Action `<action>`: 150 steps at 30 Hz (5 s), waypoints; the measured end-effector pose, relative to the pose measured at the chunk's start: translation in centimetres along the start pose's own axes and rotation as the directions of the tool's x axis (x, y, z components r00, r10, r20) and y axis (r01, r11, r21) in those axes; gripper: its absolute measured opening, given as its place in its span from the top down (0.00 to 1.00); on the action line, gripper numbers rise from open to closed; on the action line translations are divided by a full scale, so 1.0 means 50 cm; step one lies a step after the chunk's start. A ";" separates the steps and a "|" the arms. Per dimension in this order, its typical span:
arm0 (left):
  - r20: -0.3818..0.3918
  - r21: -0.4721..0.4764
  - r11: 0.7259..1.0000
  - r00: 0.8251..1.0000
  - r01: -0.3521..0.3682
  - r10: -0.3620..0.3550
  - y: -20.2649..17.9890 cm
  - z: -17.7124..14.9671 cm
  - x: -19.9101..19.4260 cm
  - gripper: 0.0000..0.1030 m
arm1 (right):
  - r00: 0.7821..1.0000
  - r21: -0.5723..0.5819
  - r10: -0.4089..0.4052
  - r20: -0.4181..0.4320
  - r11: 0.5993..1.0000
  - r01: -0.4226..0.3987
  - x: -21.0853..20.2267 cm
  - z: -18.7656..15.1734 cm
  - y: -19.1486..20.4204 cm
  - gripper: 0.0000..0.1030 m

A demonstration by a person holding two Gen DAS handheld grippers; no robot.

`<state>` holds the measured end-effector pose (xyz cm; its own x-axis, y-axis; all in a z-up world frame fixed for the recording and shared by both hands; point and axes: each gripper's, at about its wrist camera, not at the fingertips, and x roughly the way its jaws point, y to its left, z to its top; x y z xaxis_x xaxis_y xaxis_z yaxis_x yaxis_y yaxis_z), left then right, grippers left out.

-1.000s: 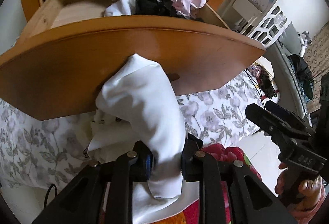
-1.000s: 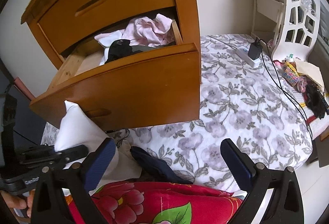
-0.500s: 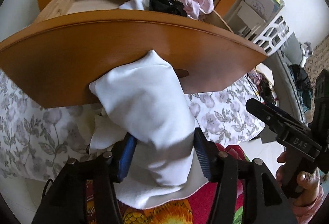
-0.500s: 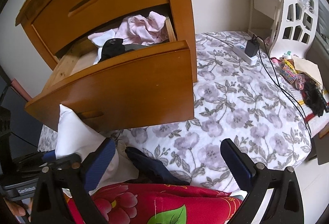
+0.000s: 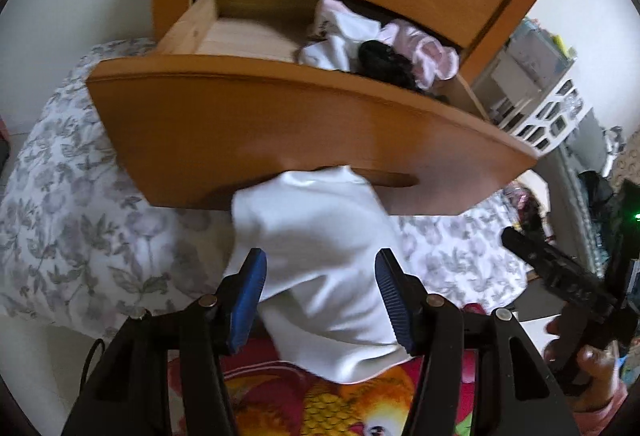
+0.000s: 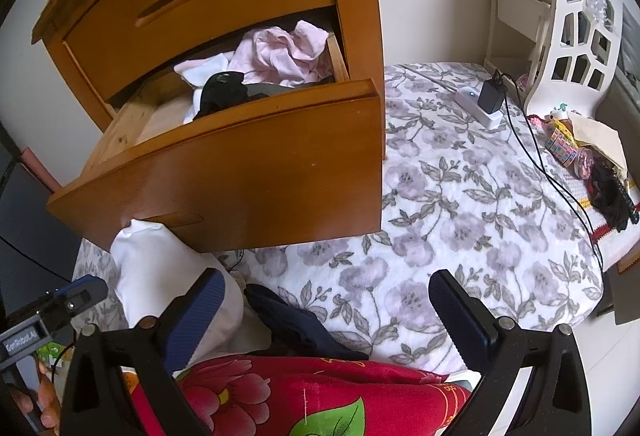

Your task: Take underwear out of drawer

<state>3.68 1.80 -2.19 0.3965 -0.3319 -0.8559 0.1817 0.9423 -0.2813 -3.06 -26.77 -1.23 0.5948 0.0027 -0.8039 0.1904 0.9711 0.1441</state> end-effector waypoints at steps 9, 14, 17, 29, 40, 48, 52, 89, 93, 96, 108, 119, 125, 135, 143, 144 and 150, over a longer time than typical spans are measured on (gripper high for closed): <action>-0.085 0.017 0.999 0.995 -0.049 0.050 0.005 -0.005 0.064 0.44 | 1.000 -0.001 0.001 -0.008 1.000 -0.001 0.003 0.001 0.001 0.00; -0.136 0.076 0.995 0.989 -0.057 0.067 -0.029 0.004 0.098 0.44 | 1.000 -0.004 0.000 -0.012 1.000 0.000 0.009 0.001 0.002 0.00; -0.158 0.094 0.994 0.985 -0.051 0.065 -0.045 0.010 0.115 0.44 | 1.000 -0.008 -0.002 -0.010 1.000 0.002 0.010 0.000 0.003 0.00; -0.158 0.052 0.999 0.987 -0.014 0.022 -0.047 0.019 0.128 0.44 | 1.000 -0.007 -0.010 -0.006 1.000 0.010 0.011 0.005 -0.002 0.00; -0.083 -0.001 1.000 0.996 -0.012 0.012 -0.023 0.009 0.101 0.43 | 1.000 -0.020 -0.007 0.005 1.000 0.007 -0.003 0.014 0.006 0.00; 0.010 -0.005 0.999 0.999 -0.042 0.042 -0.017 0.005 0.067 0.42 | 0.999 -0.075 0.003 0.037 0.997 0.000 -0.031 0.033 0.034 0.00; 0.057 0.007 0.996 0.995 -0.086 0.086 -0.013 0.008 0.051 0.42 | 0.999 -0.096 0.001 0.050 0.995 0.004 -0.040 0.042 0.045 0.00; 0.219 0.037 0.981 0.959 -0.191 0.179 -0.008 -0.001 0.013 0.10 | 0.992 -0.204 0.073 0.105 0.978 -0.051 -0.079 0.188 0.126 0.00; 0.235 0.031 0.983 0.957 -0.182 0.170 -0.006 -0.001 0.004 0.08 | 0.990 -0.211 0.089 0.106 0.975 -0.065 -0.079 0.212 0.132 0.00; 0.259 0.027 0.983 0.951 -0.179 0.166 -0.007 0.001 -0.007 0.03 | 0.989 -0.216 0.098 0.108 0.974 -0.073 -0.080 0.234 0.135 0.00; 0.278 0.022 0.985 0.948 -0.171 0.158 -0.005 0.007 -0.004 0.03 | 0.990 -0.252 0.122 0.077 0.963 -0.099 -0.049 0.325 0.177 0.00; 0.210 0.041 0.982 0.963 -0.182 0.170 -0.006 0.008 0.030 0.03 | 0.985 -0.254 0.102 -0.142 0.958 -0.135 0.098 0.343 0.219 0.00; 0.191 0.048 0.982 0.966 -0.185 0.173 -0.008 0.008 0.040 0.03 | 0.952 -0.217 0.093 -0.293 0.963 -0.161 0.188 0.332 0.231 0.00; 0.172 0.046 0.984 0.972 -0.173 0.162 -0.001 0.013 0.042 0.03 | 0.942 -0.271 -0.044 -0.332 0.961 -0.051 0.250 0.333 0.241 0.08; 0.162 0.046 0.985 0.974 -0.165 0.155 0.003 0.018 0.040 0.03 | 0.926 -0.293 -0.087 -0.368 0.956 -0.027 0.292 0.326 0.256 0.24; 0.162 0.046 0.985 0.975 -0.164 0.155 0.003 0.018 0.040 0.03 | 0.924 -0.292 -0.089 -0.373 0.956 -0.026 0.296 0.325 0.258 0.26; 0.147 0.046 0.987 0.978 -0.154 0.146 0.006 0.021 0.040 0.03 | 0.916 -0.294 -0.098 -0.388 0.956 -0.022 0.320 0.319 0.269 0.46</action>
<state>5.45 1.39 -3.53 0.5467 -0.1939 -0.8146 0.1597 0.9791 -0.1259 21.45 -17.48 -2.96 0.2229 0.0001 -0.9748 -0.0610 0.9980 -0.0138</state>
